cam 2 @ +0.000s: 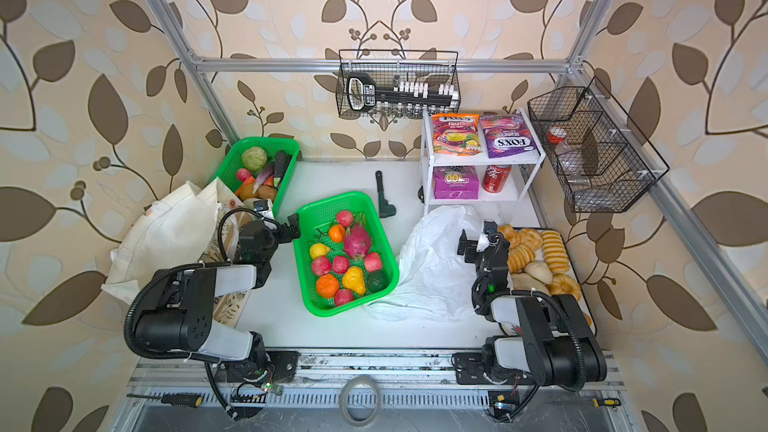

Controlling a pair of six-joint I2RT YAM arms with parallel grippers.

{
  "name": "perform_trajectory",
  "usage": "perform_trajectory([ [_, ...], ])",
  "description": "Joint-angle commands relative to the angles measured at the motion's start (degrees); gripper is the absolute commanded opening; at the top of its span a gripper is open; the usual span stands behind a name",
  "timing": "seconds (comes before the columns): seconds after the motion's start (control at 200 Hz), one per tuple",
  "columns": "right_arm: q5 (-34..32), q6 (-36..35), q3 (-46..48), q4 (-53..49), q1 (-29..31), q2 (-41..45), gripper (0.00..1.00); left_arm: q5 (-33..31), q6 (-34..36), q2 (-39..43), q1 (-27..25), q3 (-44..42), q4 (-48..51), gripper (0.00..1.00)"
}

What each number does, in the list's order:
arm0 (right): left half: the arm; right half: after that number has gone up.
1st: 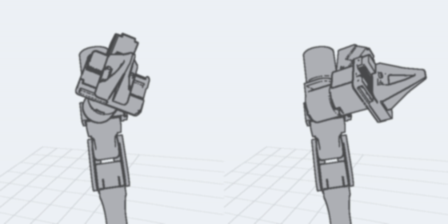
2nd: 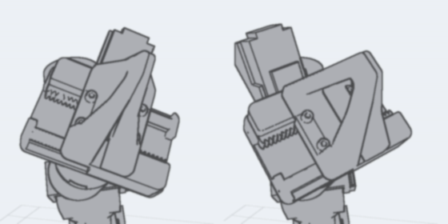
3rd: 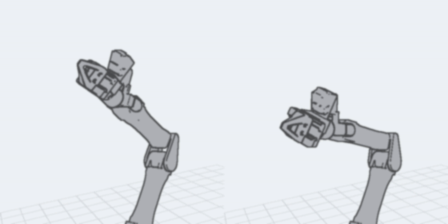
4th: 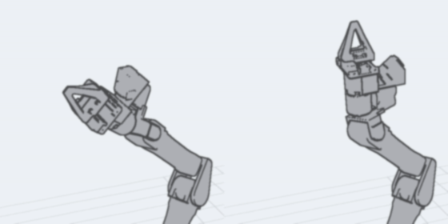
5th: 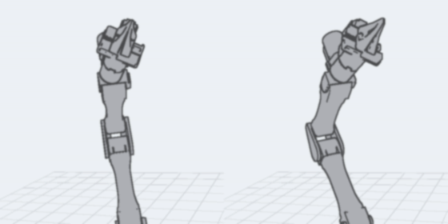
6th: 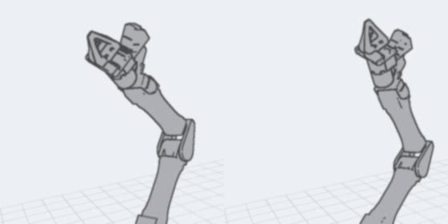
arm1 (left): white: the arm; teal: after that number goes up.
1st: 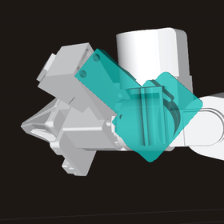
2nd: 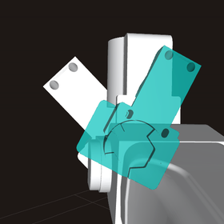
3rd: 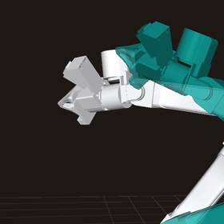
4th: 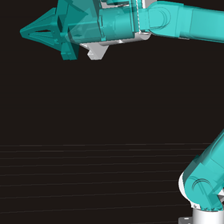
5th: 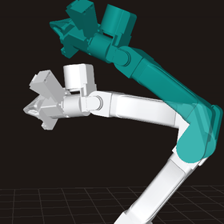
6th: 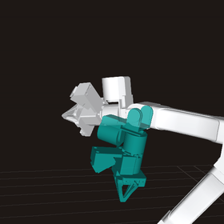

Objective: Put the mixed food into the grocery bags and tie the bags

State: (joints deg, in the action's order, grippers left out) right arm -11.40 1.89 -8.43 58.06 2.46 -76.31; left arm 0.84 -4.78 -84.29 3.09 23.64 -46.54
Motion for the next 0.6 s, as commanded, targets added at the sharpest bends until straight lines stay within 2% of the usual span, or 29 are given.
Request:
perform_trajectory([
  [0.0, 1.22, -0.87, -1.67, 0.29, -0.26, -0.68, 1.00, -2.21, 2.84, -1.49, 0.53, -0.73, 5.59, 0.99],
  [0.595, 3.72, -0.31, -1.94, -0.14, -1.58, -0.81, 1.00, -2.24, 2.75, -1.67, 0.60, -0.53, 5.76, 0.99],
])
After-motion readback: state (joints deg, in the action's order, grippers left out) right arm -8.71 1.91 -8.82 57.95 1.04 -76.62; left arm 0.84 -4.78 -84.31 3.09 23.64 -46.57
